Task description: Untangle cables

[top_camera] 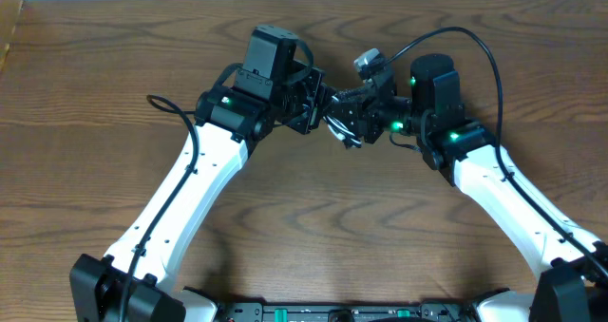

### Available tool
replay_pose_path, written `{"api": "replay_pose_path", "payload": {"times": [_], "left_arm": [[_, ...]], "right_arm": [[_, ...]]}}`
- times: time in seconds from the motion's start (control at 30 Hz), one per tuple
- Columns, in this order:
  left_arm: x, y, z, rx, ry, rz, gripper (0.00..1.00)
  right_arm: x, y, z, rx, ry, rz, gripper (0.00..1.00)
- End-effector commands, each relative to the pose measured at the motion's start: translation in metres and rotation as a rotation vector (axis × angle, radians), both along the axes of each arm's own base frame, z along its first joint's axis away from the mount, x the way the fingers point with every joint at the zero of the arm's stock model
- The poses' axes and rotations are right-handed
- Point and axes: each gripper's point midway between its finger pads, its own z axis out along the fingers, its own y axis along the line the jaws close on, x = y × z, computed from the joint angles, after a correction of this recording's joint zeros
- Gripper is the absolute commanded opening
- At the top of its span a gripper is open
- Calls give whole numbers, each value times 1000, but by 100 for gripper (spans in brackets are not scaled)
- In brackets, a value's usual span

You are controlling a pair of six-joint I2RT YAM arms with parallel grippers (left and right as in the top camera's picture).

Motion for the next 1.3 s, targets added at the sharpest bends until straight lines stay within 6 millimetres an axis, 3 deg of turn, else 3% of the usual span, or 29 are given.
{"api": "replay_pose_path", "payload": {"times": [0.0,0.1,0.17,0.23,0.3,0.37,0.4,0.5,0.53,0.63,0.73,0.83,0.93,1.0,1.03,1.1,1.27], "left_arm": [[-6,-4,18,-49,-13,-16,9],[-6,-3,18,-47,-14,-17,13],[-4,-2,17,-20,-45,-38,17],[-2,1,16,31,-104,-77,30],[-2,5,11,134,-198,-172,65],[-6,13,2,244,-251,-258,85],[-8,17,-3,279,-257,-281,87],[-21,34,-22,427,-248,-388,87],[-31,48,-37,536,-242,-480,87],[-45,78,-61,672,-160,-531,86],[-58,104,-87,715,-62,-553,84],[-75,135,-128,717,34,-589,80],[-74,126,-152,656,-115,-760,79],[-68,126,-161,672,-161,-783,74],[-64,125,-165,678,-179,-797,68],[-60,124,-176,680,-175,-816,46],[-65,121,-209,647,-100,-875,44]], "right_arm": [[7,1,3,4,-9,-25,20],[11,-2,2,-2,1,-56,3],[18,-8,0,10,55,-128,1],[24,-14,-2,25,101,-183,1],[27,-20,-3,48,149,-222,1],[28,-24,-6,56,192,-249,1],[28,-24,-7,53,199,-254,1],[26,-31,-21,9,243,-293,1],[25,-39,-33,-36,281,-335,1],[22,-49,-48,-93,321,-383,6],[19,-57,-56,-133,337,-392,13],[14,-63,-64,-180,339,-374,17],[8,-65,-70,-216,344,-353,17],[6,-65,-72,-226,348,-348,17],[5,-66,-73,-230,352,-347,17],[2,-66,-75,-237,364,-346,17],[-2,-68,-78,-249,384,-345,17]]}}
